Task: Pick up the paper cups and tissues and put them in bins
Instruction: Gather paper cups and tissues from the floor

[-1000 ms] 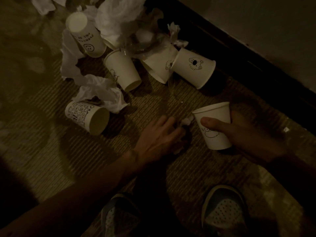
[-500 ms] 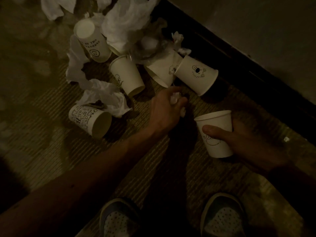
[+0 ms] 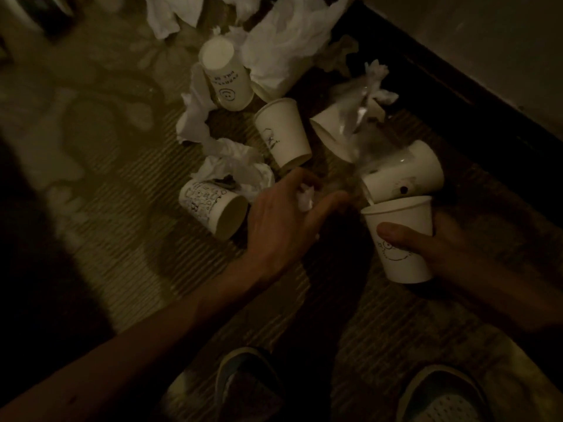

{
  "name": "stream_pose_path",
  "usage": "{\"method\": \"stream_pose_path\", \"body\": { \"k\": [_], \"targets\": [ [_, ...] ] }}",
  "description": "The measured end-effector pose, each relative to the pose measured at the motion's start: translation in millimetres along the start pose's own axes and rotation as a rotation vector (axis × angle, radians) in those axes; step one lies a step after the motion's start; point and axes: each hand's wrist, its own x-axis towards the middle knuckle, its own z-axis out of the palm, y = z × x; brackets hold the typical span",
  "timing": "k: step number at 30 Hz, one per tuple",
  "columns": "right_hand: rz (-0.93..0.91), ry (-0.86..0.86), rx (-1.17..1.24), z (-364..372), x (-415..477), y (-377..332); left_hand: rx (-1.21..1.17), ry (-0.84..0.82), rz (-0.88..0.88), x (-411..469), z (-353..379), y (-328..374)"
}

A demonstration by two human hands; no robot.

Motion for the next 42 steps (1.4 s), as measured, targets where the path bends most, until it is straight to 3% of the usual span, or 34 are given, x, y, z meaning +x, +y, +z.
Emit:
{"method": "stream_pose_path", "body": {
  "k": [6, 12, 17, 20, 27, 33, 38, 42],
  "targets": [
    [-0.019, -0.082, 0.006, 29.9, 19.5, -15.1, 0.061, 0.113, -0.044, 28.2, -69.4, -10.0],
    [-0.059, -0.149, 0.037, 46.2, 32.9, -26.7, -0.015, 0.22, -0.217, 58.6, -119.7, -41.4],
    [-0.092, -0.167, 0.07, 55.0, 39.9, -28.9, -0.132, 0.08, -0.262, 61.5, -127.6, -44.7],
    [-0.088, -0.186, 0.092, 58.5, 42.3, -28.6, 0.01, 0.018, -0.261, 61.6, -127.0, -44.8],
    [-0.014, -0.213, 0.237, 66.2, 49.7, -27.1, 0.31, -0.144, 0.047, 43.4, -84.7, -33.5],
    [0.127, -0.305, 0.438, 64.6, 58.2, -33.6, 0.502, -0.256, 0.165, 56.7, -58.2, -35.4],
    [0.128, -0.316, 0.441, 60.3, 51.2, -40.3, 0.387, -0.339, 0.157, 72.6, -60.2, -27.0],
    [0.054, -0.302, 0.55, 45.9, 38.3, -53.0, 0.014, -0.431, 0.115, 70.4, -65.2, 2.6]
  ]
}}
